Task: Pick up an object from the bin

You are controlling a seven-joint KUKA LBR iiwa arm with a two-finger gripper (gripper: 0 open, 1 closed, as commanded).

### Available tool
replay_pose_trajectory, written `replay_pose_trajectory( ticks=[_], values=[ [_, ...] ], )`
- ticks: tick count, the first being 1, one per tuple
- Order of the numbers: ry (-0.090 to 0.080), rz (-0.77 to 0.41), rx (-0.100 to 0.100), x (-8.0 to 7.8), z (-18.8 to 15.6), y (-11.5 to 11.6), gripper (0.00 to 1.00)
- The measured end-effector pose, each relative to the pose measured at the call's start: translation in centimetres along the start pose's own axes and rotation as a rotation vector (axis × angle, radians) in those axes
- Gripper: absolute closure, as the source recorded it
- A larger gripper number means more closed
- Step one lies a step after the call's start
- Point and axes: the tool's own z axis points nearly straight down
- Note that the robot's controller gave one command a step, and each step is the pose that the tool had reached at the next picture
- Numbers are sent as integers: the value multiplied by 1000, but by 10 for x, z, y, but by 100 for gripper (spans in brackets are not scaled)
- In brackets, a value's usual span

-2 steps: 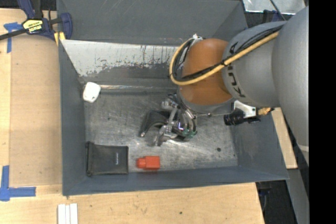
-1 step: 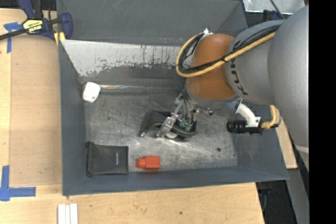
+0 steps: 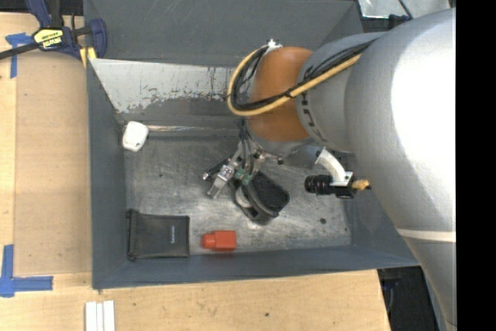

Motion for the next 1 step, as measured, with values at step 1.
replay_pose_trajectory(
  ticks=[1],
  values=[
    [-10, 130, -14, 24, -2, -5, 0]
  ],
)
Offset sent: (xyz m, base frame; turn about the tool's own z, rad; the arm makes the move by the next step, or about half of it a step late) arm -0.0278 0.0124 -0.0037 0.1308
